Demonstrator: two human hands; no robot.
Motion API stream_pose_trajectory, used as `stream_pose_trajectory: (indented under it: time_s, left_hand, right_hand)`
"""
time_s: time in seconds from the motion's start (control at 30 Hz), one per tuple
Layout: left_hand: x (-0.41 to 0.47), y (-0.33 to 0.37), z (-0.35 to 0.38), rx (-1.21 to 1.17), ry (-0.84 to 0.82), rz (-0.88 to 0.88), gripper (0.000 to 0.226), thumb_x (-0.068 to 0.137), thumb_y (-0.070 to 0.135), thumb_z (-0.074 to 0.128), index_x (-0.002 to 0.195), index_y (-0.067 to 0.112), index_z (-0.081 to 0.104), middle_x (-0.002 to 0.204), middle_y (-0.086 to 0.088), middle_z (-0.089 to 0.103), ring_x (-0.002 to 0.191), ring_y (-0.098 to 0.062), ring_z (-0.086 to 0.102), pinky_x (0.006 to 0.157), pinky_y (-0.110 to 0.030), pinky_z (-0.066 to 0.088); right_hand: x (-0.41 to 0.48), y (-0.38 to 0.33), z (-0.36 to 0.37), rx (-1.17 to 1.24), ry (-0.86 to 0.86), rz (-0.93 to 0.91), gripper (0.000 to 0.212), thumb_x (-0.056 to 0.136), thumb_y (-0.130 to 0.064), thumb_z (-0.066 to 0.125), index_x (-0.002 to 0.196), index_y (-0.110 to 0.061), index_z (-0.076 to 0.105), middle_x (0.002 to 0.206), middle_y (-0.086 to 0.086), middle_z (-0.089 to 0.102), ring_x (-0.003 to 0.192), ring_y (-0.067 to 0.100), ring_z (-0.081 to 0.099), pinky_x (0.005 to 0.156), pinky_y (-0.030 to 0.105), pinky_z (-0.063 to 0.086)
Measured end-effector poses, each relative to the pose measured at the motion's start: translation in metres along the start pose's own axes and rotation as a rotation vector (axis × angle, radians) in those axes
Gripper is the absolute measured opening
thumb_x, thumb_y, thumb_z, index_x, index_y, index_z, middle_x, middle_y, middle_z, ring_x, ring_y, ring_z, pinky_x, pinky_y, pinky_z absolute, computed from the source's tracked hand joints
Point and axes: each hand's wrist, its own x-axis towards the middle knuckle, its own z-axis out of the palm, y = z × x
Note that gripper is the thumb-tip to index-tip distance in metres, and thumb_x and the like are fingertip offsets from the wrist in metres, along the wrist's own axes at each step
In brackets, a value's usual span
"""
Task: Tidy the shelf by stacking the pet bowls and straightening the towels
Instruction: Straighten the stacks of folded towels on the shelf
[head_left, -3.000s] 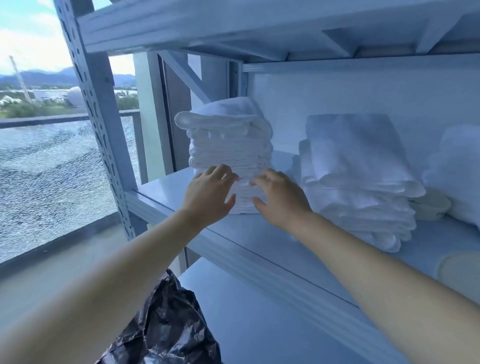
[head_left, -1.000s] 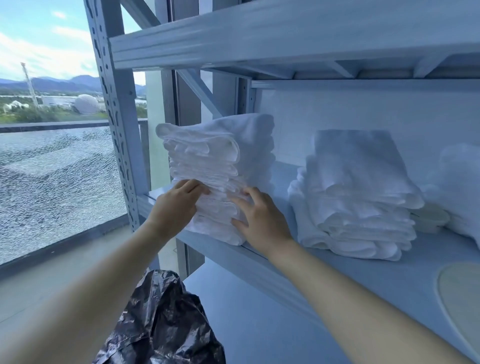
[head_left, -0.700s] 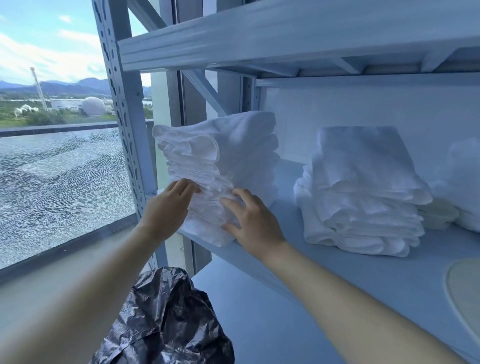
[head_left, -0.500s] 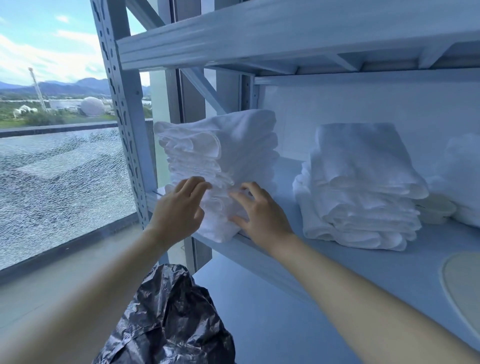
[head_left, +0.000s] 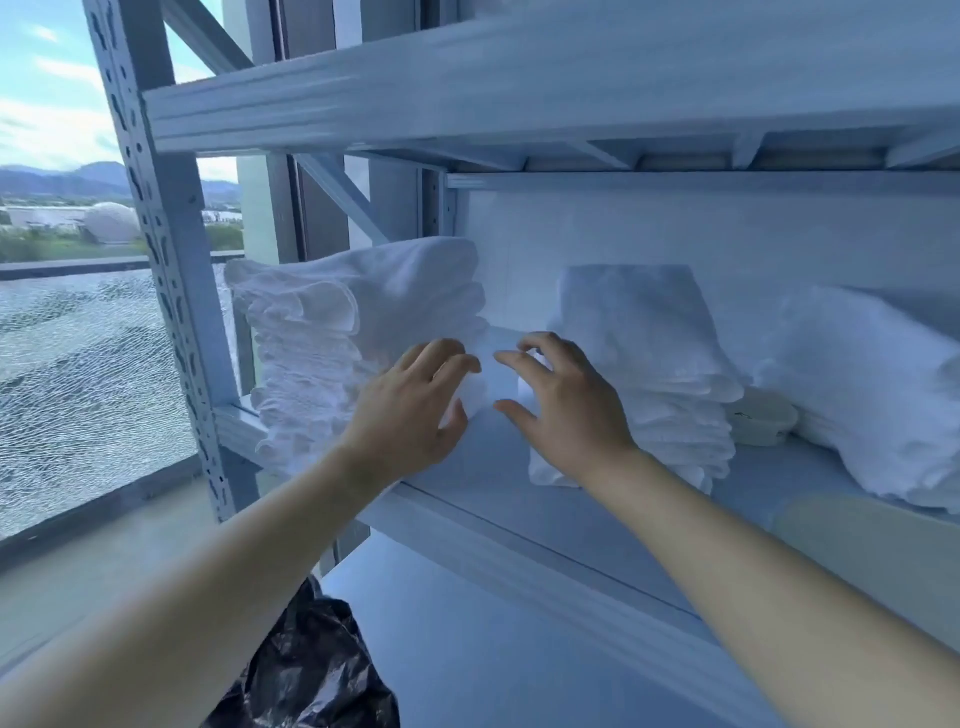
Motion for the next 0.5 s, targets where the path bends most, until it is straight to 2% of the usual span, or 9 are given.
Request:
stream_pose_trajectory:
  time_s: [0.13, 0.27, 0.4, 0.5]
  left_hand:
    - [0.026, 0.032, 0.022, -0.096, -0.058, -0.032, 0.045, 0.076, 0.030, 0.063, 0.118, 0.020, 0.051, 0.120, 0.001, 0.052, 0.105, -0.023, 0.054, 0.055, -0.028, 0.046]
    - [0.047, 0.056, 0.046, -0.198, -0.180, -0.061, 0.072, 0.071, 0.047, 0.067, 0.133, 0.031, 0.033, 0.138, 0.007, 0.033, 0.120, -0.019, 0.040, 0.062, -0.030, 0.044]
    - [0.063, 0.076, 0.064, -0.197, -0.233, -0.028, 0.086, 0.069, 0.050, 0.068, 0.139, 0.039, 0.020, 0.147, 0.008, 0.020, 0.128, -0.023, 0.033, 0.065, -0.034, 0.050]
    - [0.072, 0.088, 0.075, -0.238, -0.238, -0.029, 0.087, 0.067, 0.043, 0.072, 0.140, 0.040, 0.026, 0.149, 0.005, 0.019, 0.132, -0.027, 0.024, 0.073, -0.040, 0.054]
  right_hand:
    - [-0.007, 0.032, -0.023, -0.083, 0.009, 0.031, 0.045, 0.074, -0.024, 0.076, 0.116, -0.016, 0.062, 0.116, 0.008, 0.058, 0.106, 0.029, 0.056, 0.080, 0.035, 0.047]
    - [-0.020, 0.067, -0.041, -0.176, -0.031, 0.086, 0.053, 0.071, -0.028, 0.078, 0.118, -0.014, 0.060, 0.122, 0.011, 0.056, 0.111, 0.032, 0.054, 0.090, 0.041, 0.043]
    - [-0.035, 0.100, -0.052, -0.264, -0.192, 0.169, 0.063, 0.078, -0.042, 0.068, 0.133, -0.022, 0.045, 0.143, 0.002, 0.037, 0.131, 0.022, 0.034, 0.103, 0.046, 0.032]
    - [-0.044, 0.119, -0.057, -0.242, -0.289, 0.230, 0.073, 0.077, -0.045, 0.067, 0.139, -0.029, 0.033, 0.150, -0.005, 0.020, 0.137, 0.017, 0.018, 0.104, 0.054, 0.030]
